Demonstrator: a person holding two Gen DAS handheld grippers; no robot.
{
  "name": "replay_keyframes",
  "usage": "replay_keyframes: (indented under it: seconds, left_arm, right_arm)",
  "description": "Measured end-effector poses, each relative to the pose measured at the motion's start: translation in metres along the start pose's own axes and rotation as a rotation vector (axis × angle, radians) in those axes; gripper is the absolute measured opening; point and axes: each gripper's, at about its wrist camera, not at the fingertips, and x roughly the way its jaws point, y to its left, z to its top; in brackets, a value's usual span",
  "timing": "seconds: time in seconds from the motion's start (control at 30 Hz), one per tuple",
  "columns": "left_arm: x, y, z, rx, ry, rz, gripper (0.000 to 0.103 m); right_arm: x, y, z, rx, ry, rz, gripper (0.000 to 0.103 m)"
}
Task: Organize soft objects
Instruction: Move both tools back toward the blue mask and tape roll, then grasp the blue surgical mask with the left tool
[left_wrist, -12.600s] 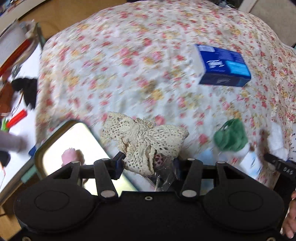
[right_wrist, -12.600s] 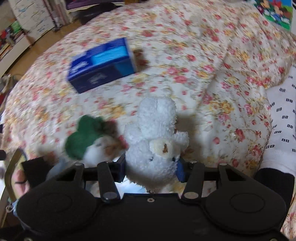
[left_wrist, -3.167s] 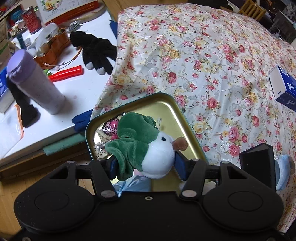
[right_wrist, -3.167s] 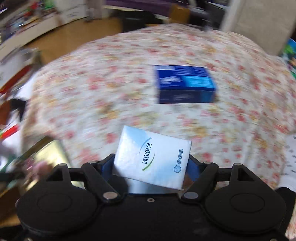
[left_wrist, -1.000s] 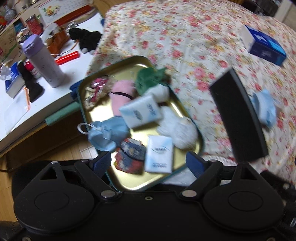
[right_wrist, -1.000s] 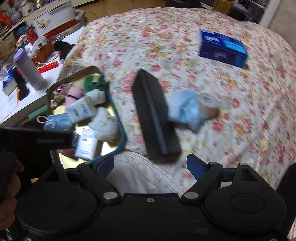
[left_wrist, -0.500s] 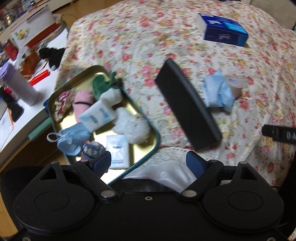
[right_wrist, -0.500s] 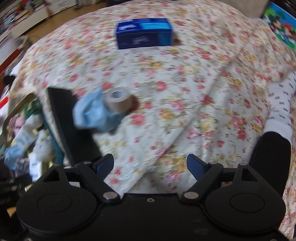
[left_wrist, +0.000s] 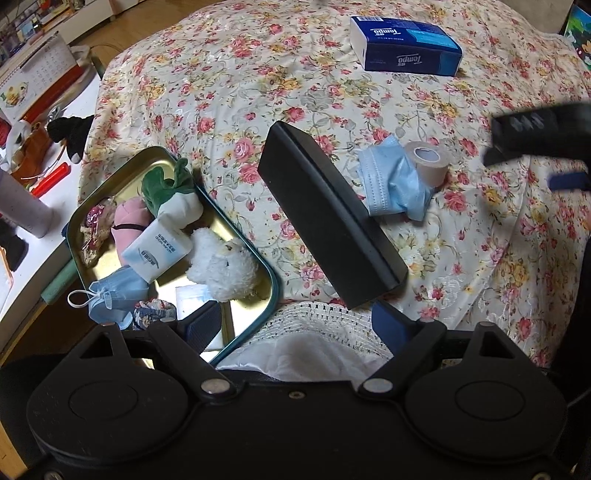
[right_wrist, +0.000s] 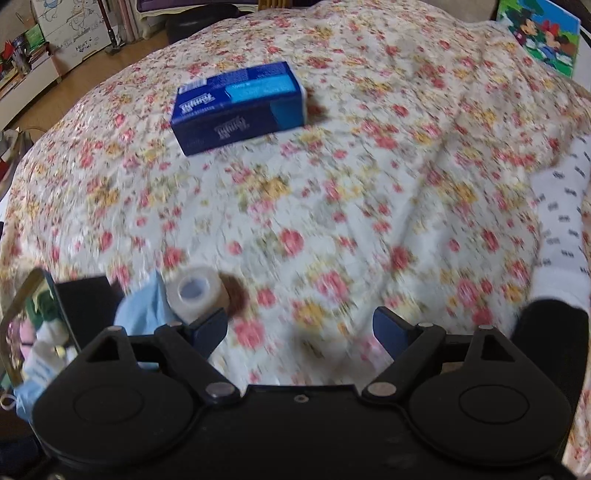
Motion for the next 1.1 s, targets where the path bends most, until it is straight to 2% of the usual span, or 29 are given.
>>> replay_keyframes:
  seconds: [0.4, 0.53, 0.63, 0.77, 0.93, 1.1]
  left_arm:
    - [0.008, 0.010, 0.008, -0.009, 0.014, 0.007, 0.085]
    - [0.011, 0.011, 0.011, -0.010, 0.018, 0.005, 0.085]
    - [0.011, 0.009, 0.015, -0.001, 0.013, 0.006, 0.085]
    - [0.010, 0.000, 0.024, 0.024, 0.002, 0.004, 0.085]
    - [0.013, -0.017, 0.038, 0.058, -0.005, 0.007, 0.085]
    - [0.019, -0.040, 0.056, 0.095, -0.004, 0.007, 0.086]
  right_arm:
    - [0.050, 0.043, 0.016, -0.097, 0.048, -0.037, 0.085]
    - [0.059, 0.046, 0.014, -0.138, 0.029, -0.129, 0.085]
    - [0.058, 0.030, 0.017, -0.120, 0.007, -0.175, 0.085]
    - [0.062, -0.002, 0.022, -0.100, -0.040, -0.341, 0.085]
    - [0.069, -0.059, 0.029, 0.041, -0.011, -0.322, 0.085]
    - [0.068, -0.083, 0.025, 0.125, -0.025, -0.278, 0.085]
